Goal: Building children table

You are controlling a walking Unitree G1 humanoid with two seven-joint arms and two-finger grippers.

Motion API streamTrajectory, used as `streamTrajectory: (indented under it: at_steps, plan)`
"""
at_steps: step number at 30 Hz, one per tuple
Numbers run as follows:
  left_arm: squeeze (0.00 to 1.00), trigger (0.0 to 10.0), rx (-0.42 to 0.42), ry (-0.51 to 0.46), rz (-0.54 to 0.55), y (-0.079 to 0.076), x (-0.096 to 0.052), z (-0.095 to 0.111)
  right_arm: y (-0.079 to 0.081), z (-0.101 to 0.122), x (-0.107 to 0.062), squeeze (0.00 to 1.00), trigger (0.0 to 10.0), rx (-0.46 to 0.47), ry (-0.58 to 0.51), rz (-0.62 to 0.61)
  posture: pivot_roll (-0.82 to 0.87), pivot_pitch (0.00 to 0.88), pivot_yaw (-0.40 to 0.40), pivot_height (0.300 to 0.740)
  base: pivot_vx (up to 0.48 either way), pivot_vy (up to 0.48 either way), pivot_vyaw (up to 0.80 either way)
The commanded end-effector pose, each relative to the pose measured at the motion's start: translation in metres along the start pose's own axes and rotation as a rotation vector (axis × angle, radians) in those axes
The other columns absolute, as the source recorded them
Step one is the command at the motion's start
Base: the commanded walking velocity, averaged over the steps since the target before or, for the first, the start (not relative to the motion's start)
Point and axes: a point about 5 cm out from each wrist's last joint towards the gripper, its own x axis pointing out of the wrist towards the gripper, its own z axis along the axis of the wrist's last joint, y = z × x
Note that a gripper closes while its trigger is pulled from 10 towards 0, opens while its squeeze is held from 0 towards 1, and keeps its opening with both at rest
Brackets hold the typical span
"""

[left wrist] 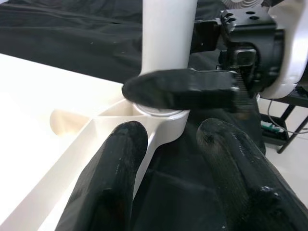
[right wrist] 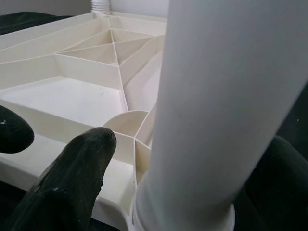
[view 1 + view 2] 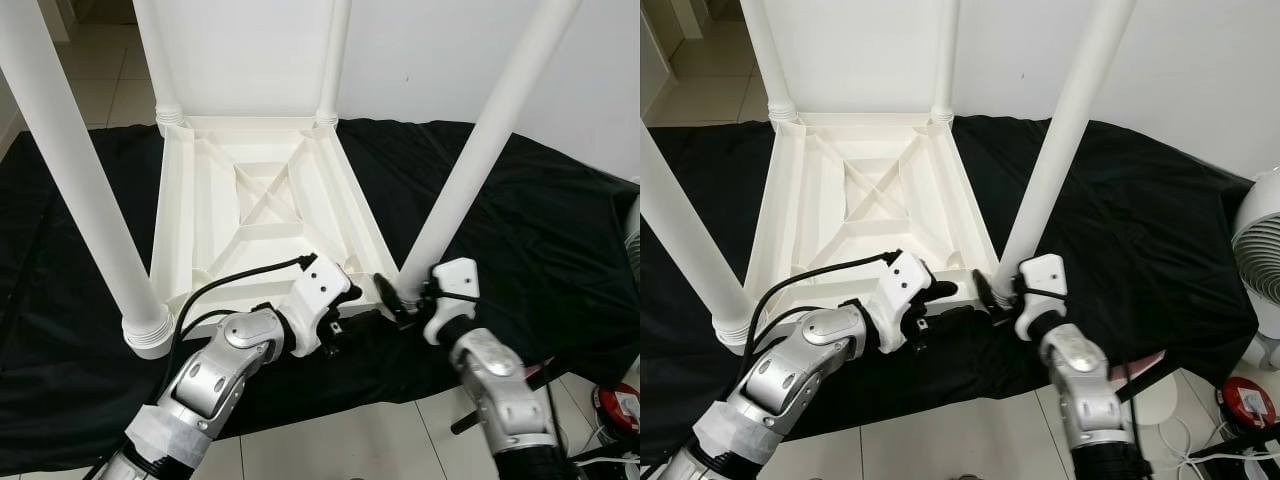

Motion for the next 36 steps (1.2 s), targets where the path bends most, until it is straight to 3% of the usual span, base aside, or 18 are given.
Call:
streamTrajectory:
  at_steps: [1, 7, 13, 14, 16, 17, 19, 20, 33, 34, 36]
  plan:
    - [0.00, 10.0, 0.015, -0.006, -0.006, 0.001, 0.000, 0.003, -0.006, 0.001, 0.000, 0.00, 10.0, -0.057, 0.000, 0.054, 0.02, 0.025, -0.052, 0.740, 0.000, 0.000, 0.00]
    - [0.00, 10.0, 0.027, 0.005, 0.006, 0.003, 0.000, 0.001, -0.007, 0.003, 0.004, 0.00, 10.0, -0.091, 0.000, 0.087, 0.02, 0.025, -0.050, 0.740, 0.000, 0.000, 0.00]
    - [0.00, 10.0, 0.052, 0.013, 0.027, 0.011, -0.001, 0.003, 0.004, -0.007, 0.026, 0.00, 10.0, -0.122, 0.052, 0.234, 0.03, 0.018, -0.047, 0.740, 0.000, 0.000, 0.00]
    - [0.00, 10.0, 0.056, 0.013, 0.031, 0.014, -0.001, 0.004, 0.008, -0.008, 0.029, 0.00, 7.7, -0.095, 0.059, 0.261, 0.03, 0.018, -0.047, 0.740, 0.000, 0.000, 0.00]
    - [0.00, 10.0, 0.056, 0.013, 0.031, 0.014, -0.001, 0.004, 0.008, -0.008, 0.029, 0.00, 7.7, -0.095, 0.059, 0.261, 0.03, 0.018, -0.047, 0.740, 0.000, 0.000, 0.00]
    - [0.00, 10.0, 0.060, 0.012, 0.035, 0.015, -0.002, 0.005, 0.010, -0.010, 0.031, 0.00, 3.5, -0.085, 0.064, 0.289, 0.04, 0.016, -0.049, 0.740, 0.000, 0.000, 0.00]
    - [0.00, 10.0, 0.061, 0.012, 0.037, 0.016, -0.003, 0.005, 0.011, -0.011, 0.032, 0.00, 3.5, -0.086, 0.067, 0.299, 0.04, 0.016, -0.049, 0.740, 0.000, 0.000, 0.00]
    - [0.00, 10.0, 0.063, 0.014, 0.043, 0.017, -0.004, 0.005, 0.012, -0.013, 0.032, 0.00, 0.0, -0.079, 0.070, 0.308, 0.05, 0.017, -0.053, 0.740, 0.000, 0.000, 0.00]
    - [0.00, 10.0, 0.062, 0.014, 0.055, 0.018, -0.005, 0.004, 0.012, -0.021, 0.029, 0.00, 0.0, -0.029, 0.078, 0.327, 0.05, 0.025, -0.056, 0.740, 0.000, 0.000, 0.00]
    - [0.00, 10.0, 0.063, 0.016, 0.054, 0.018, -0.005, 0.003, 0.011, -0.021, 0.029, 0.00, 10.0, -0.030, 0.077, 0.312, 0.04, 0.028, -0.055, 0.740, 0.000, 0.000, 0.00]
    - [0.00, 10.0, 0.063, 0.016, 0.054, 0.018, -0.005, 0.003, 0.011, -0.021, 0.029, 0.00, 10.0, -0.032, 0.076, 0.300, 0.04, 0.028, -0.055, 0.740, 0.000, 0.000, 0.00]
